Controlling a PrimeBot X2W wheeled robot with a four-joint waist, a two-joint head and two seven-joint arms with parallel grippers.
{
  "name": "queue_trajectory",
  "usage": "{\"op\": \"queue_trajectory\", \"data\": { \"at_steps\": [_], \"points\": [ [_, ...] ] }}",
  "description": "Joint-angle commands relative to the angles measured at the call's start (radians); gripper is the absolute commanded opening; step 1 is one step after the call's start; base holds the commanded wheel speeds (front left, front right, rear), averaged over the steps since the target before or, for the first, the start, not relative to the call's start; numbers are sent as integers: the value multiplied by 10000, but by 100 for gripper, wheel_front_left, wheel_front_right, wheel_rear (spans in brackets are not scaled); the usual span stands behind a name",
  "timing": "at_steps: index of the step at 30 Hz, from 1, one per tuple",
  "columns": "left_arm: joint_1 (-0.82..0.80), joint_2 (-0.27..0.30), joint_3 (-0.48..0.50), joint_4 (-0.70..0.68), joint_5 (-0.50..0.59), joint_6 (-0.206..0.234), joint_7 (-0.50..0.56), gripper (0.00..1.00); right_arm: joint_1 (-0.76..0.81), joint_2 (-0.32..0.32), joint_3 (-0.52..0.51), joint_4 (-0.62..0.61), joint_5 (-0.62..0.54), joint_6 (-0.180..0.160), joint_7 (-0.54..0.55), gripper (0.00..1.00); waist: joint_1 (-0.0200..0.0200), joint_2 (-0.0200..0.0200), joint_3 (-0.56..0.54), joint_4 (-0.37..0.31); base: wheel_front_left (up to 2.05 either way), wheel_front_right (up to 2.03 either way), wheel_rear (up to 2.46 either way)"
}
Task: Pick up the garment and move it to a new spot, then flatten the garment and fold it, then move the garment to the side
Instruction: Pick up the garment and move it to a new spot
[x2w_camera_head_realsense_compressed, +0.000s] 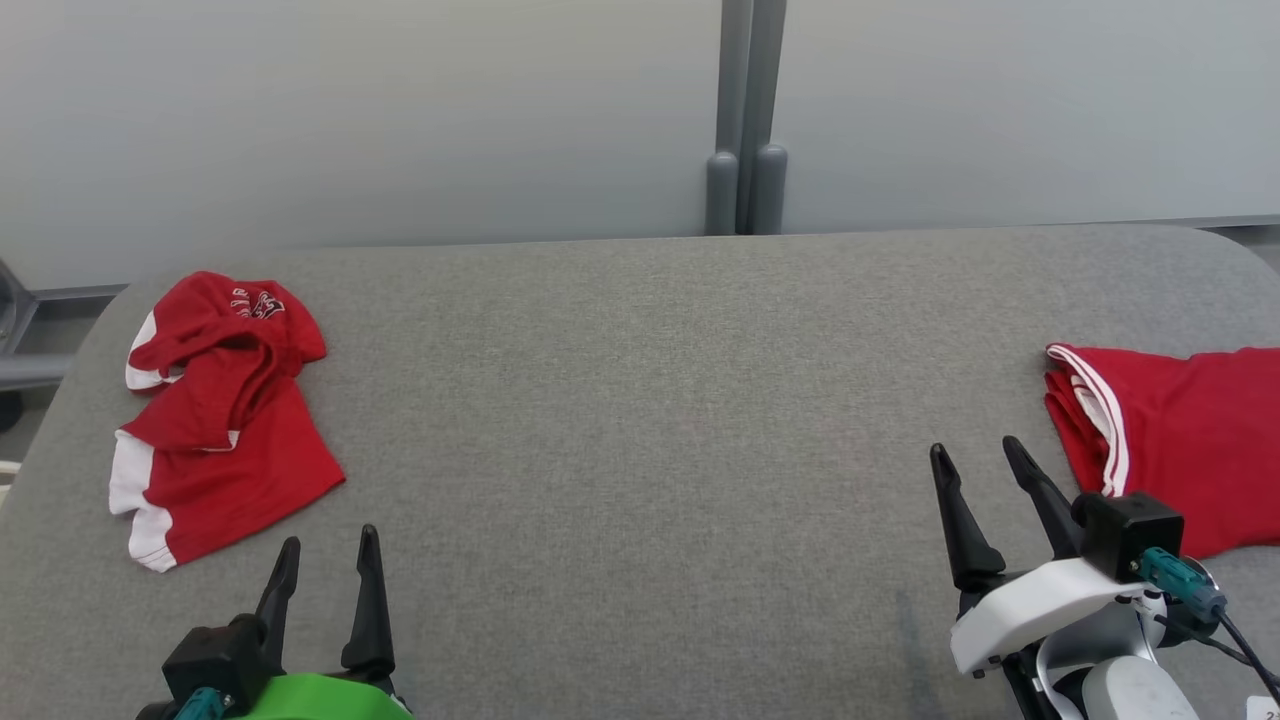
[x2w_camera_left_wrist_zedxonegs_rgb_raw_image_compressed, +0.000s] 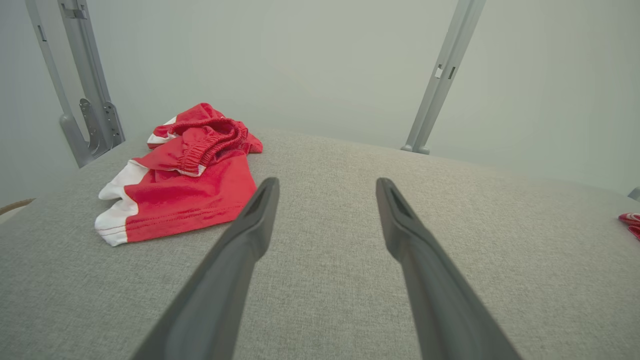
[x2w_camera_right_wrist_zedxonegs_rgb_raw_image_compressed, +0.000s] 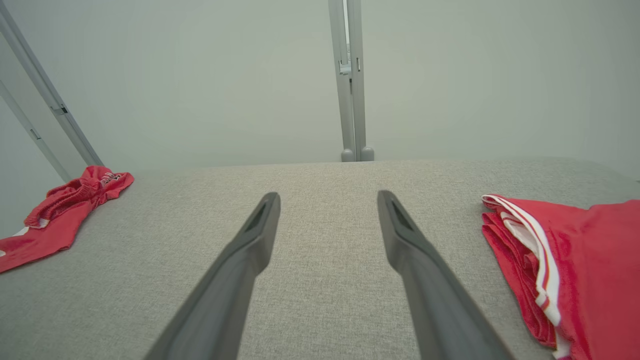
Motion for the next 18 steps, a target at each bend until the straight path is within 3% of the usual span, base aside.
{"op": "queue_trajectory", "data": {
  "at_steps": [1,7,18],
  "points": [
    [-199,-22,-11,-63,80,29,-49,100,-42,-19,-73,-61,-12,-10,-71,100,0,37,7,373,0,0,0],
    [-247,28,33,-85,101,-3,-42,100,-60,-19,-66,-120,-11,-10,-100,100,0,37,37,1424,0,0,0],
    [-50,195,152,-320,40,114,8,100,-175,-17,103,-67,233,-10,-233,100,0,37,54,4425,0,0,0]
  ]
}}
